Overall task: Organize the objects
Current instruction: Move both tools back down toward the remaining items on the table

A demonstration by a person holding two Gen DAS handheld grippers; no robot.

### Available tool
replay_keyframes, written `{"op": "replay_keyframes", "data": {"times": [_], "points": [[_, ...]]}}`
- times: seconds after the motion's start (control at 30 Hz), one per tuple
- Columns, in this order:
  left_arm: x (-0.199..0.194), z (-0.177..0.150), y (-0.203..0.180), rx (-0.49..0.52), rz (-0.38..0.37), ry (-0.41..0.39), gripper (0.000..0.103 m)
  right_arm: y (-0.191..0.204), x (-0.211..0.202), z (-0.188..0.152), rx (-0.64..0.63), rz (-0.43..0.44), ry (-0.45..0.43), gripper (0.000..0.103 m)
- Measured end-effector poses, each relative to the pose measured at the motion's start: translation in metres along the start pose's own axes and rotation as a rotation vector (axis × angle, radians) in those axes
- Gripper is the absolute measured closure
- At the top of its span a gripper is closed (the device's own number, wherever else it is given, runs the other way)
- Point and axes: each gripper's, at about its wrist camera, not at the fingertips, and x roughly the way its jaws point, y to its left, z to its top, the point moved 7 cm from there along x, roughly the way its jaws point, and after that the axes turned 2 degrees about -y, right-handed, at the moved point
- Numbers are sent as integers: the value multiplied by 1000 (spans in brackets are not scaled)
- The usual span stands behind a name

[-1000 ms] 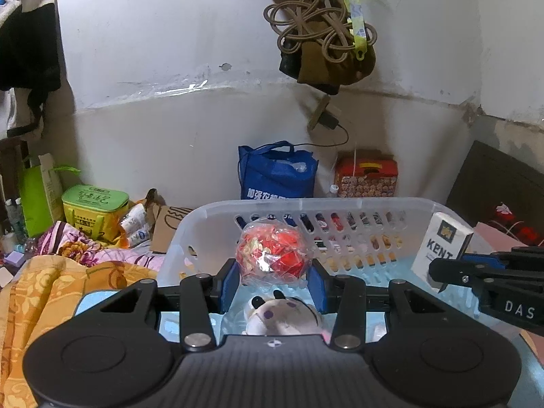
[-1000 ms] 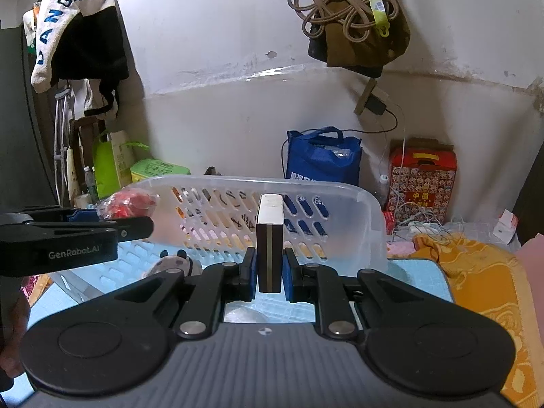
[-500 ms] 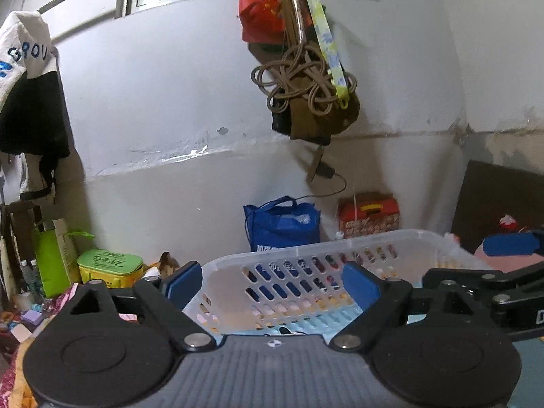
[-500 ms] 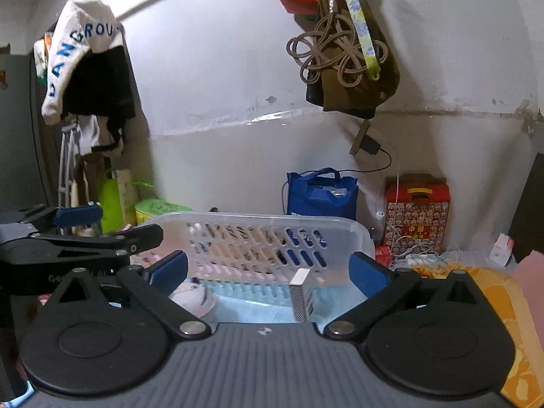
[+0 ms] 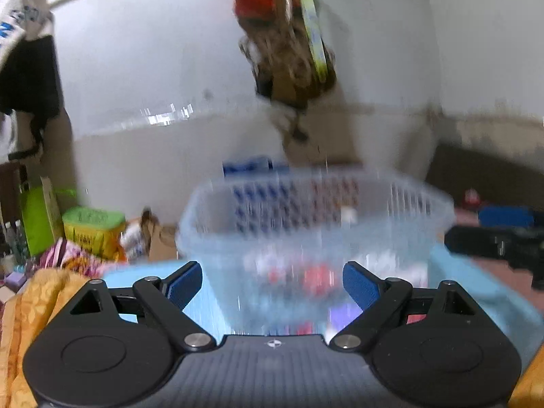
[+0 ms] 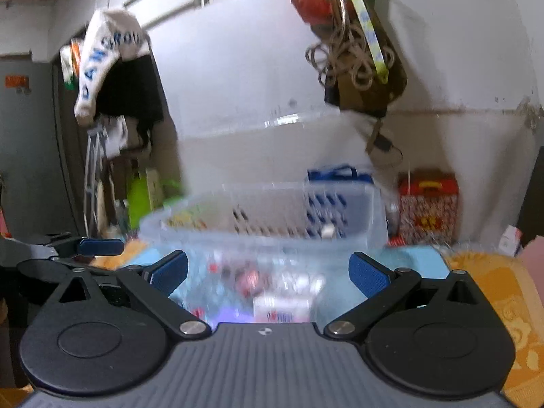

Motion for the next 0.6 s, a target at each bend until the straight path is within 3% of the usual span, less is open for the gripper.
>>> {"op": "replay_keyframes", "data": {"times": [0.2, 0.53, 0.6], "points": [[20, -36, -12, 46, -43, 159, 11, -6, 14, -26, 25, -10, 131, 0], [30, -56, -21, 84, -39, 242, 11, -8, 30, -60, 69, -17, 274, 0], [29, -57, -21, 80, -50, 245, 11, -6, 31, -63, 59, 5, 263, 7]]}}
